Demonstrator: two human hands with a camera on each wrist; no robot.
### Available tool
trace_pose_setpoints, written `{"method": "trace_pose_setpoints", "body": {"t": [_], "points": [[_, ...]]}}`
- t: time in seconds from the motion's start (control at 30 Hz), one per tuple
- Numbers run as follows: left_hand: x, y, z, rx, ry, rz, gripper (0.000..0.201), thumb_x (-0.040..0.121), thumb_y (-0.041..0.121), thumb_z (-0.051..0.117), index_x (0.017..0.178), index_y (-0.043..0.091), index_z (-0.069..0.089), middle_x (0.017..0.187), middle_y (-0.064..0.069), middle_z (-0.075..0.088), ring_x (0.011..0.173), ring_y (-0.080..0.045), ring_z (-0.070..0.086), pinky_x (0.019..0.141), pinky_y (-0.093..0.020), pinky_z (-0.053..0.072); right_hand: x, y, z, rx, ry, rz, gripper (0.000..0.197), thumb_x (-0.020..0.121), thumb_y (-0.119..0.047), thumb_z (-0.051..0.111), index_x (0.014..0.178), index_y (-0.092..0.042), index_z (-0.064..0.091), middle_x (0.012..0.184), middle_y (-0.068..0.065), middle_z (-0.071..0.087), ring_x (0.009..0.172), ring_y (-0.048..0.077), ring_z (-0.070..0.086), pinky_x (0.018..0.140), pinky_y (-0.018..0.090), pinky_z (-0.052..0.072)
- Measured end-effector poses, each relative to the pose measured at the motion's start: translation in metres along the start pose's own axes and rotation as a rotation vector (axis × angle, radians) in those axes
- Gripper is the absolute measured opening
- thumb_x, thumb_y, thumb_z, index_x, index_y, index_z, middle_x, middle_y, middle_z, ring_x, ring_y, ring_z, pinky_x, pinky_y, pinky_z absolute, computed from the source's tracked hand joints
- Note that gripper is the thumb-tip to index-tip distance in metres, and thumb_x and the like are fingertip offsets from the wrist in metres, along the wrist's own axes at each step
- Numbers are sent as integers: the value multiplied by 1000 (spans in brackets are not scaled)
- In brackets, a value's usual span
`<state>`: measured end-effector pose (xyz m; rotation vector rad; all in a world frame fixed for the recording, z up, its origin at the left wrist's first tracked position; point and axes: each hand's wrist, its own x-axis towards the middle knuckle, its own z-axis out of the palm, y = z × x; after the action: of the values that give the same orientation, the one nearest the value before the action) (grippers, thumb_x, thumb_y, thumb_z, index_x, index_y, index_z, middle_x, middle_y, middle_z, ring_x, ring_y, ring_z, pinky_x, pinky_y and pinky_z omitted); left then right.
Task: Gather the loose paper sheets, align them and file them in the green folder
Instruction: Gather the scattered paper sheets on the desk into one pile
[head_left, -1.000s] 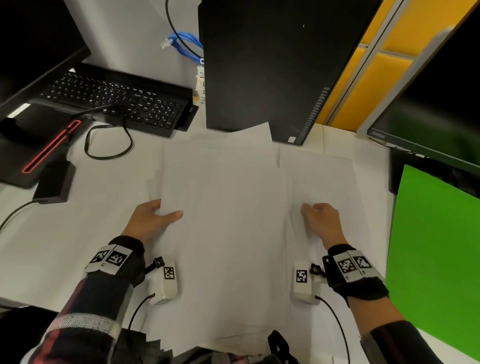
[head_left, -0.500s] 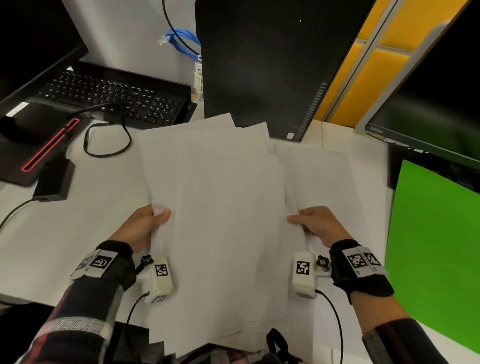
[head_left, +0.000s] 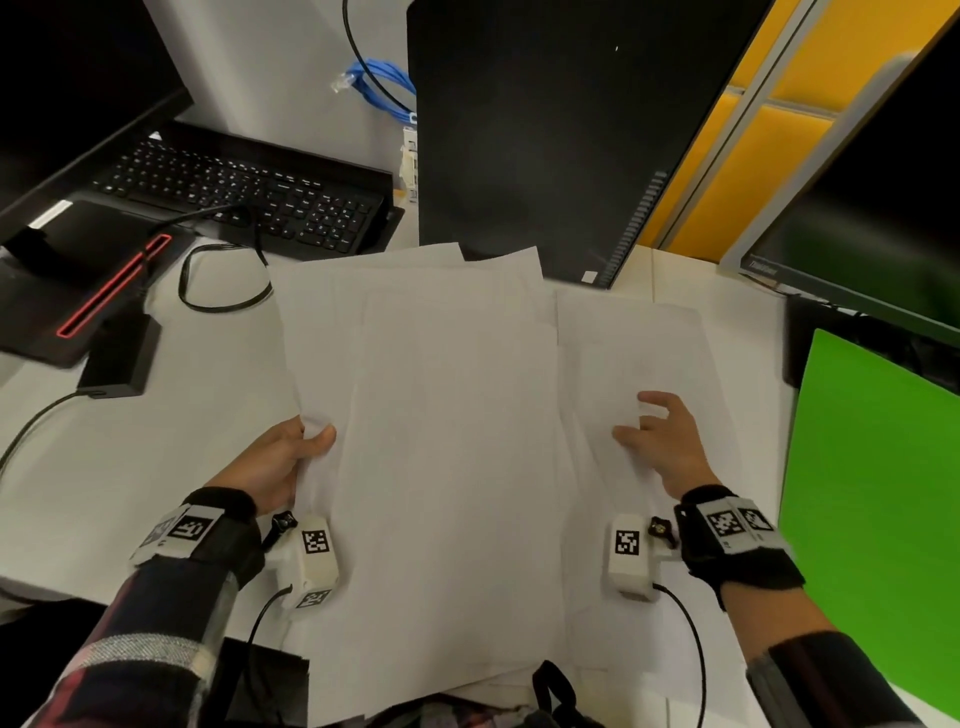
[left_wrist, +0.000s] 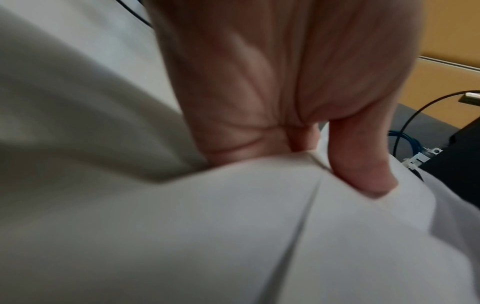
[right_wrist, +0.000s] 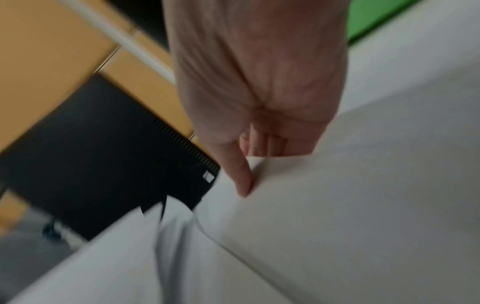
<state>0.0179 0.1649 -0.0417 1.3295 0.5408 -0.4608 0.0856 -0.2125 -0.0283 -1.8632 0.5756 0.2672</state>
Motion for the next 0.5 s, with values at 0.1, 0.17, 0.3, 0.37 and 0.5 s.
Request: {"method": "trace_pose_setpoints", "body": {"t": [0.1, 0.17, 0.3, 0.37, 0.5], "points": [[1, 3, 7, -7, -20, 1, 23, 97, 9, 38, 97, 10, 61, 76, 0, 77, 68, -12, 73, 54, -21, 56, 10, -7, 16, 3, 37, -63, 44, 80, 2, 64, 122, -4, 51, 110, 17, 58, 97, 26, 56, 79, 31, 44], [1, 6, 13, 4, -37, -1, 22, 97, 10, 39, 98, 11, 61, 77, -1, 76, 68, -12, 73, 54, -22, 56, 15, -13, 34, -14, -32, -86, 33, 82, 3, 59, 116, 1, 57, 112, 18, 63, 97, 27, 61, 83, 33, 48], [6, 9, 21, -3, 10, 28, 21, 96, 14, 44, 111, 13, 59, 102, -7, 69, 83, -16, 72, 72, -29, 58, 22, -21, 59, -35, -95, -97, 24, 92, -4, 45, 105, 0, 64, 104, 12, 65, 96, 27, 61, 90, 38, 50], [6, 9, 26, -14, 93, 76, 24, 95, 16, 47, 118, 14, 55, 110, -7, 66, 97, -20, 66, 88, -35, 51, 20, -24, 60, 17, -95, -80, 33, 98, -23, 37, 100, -5, 64, 95, 9, 63, 92, 24, 58, 87, 34, 47], [5, 6, 46, 9, 228, 235, 24, 92, 12, 52, 114, 24, 52, 103, 7, 65, 96, -12, 62, 78, -25, 48, 6, -18, 68, 63, -149, -76, 46, 95, -42, 41, 116, -6, 59, 109, 6, 62, 100, 22, 59, 86, 30, 46]]}}
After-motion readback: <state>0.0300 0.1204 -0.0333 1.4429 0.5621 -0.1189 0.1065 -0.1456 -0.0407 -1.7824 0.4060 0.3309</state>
